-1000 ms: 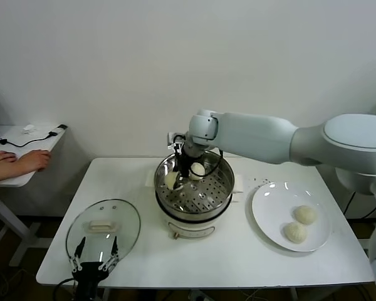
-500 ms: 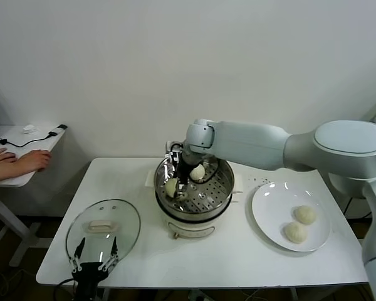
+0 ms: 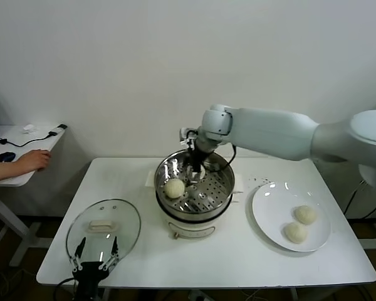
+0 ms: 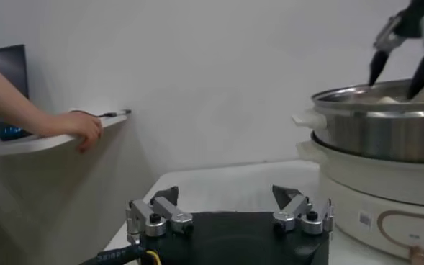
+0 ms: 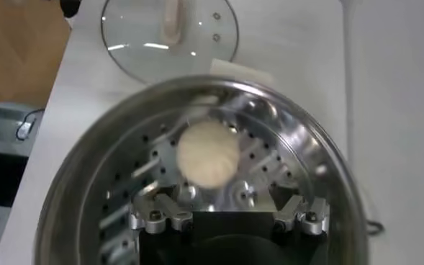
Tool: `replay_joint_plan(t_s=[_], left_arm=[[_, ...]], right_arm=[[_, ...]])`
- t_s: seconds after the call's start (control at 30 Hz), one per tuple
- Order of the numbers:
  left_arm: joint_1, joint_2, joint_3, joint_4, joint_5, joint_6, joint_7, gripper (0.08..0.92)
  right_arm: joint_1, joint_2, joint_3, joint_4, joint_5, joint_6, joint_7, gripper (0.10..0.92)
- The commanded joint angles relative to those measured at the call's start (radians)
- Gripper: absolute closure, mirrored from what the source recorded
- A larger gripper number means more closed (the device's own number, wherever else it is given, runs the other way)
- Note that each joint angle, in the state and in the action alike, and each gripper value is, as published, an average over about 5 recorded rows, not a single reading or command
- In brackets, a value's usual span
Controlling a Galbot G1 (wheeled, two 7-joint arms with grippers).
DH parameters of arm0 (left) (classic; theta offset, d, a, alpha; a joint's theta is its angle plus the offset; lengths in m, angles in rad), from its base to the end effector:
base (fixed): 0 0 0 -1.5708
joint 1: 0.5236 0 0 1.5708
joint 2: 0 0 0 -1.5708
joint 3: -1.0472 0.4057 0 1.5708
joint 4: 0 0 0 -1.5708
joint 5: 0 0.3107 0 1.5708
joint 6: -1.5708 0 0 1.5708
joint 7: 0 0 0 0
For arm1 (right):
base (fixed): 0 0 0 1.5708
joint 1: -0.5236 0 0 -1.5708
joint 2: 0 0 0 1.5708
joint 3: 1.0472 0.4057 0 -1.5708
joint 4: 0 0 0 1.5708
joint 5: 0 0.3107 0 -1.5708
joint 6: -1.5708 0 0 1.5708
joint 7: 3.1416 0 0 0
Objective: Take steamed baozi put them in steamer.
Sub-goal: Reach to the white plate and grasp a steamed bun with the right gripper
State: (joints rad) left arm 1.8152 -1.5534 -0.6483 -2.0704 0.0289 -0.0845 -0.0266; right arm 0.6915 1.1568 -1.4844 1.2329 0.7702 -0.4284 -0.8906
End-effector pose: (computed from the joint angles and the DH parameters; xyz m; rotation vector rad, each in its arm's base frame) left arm 0.0166 0.0384 -0.3723 0.1600 -2.9495 -0.1818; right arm 0.5852 0.0385 -0.0267 1.4632 -1.4995 1.2730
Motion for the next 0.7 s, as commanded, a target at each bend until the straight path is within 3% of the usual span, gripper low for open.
replay_joint_plan(t_s=[0.03, 0.2, 0.37, 0.7], left_arm=[[-0.002, -0.001, 0.003, -0.003, 0.004, 0.004, 0.001, 0.177], [-0.003, -0.006, 0.005, -0.002, 0.011, 0.009, 0.001, 0.177], [-0.001, -0.008, 0.008, -0.002, 0.017, 0.019, -0.001, 0.177], [0.001, -0.018, 0.003, -0.007, 0.02, 0.025, -0.003, 0.177]], right_arm=[[0.182, -0.37, -0.054, 0.23, -0.174, 0.105, -0.146, 0.203], [0.157, -0.613, -0.052, 0.324, -0.292, 0.138, -0.186, 0.203], [-0.091, -0.793, 0.113, 0.342, -0.462, 0.152, -0.207, 0.203], [-0.391, -0.841, 0.285, 0.223, -0.629, 0.189, -0.173, 0.203]])
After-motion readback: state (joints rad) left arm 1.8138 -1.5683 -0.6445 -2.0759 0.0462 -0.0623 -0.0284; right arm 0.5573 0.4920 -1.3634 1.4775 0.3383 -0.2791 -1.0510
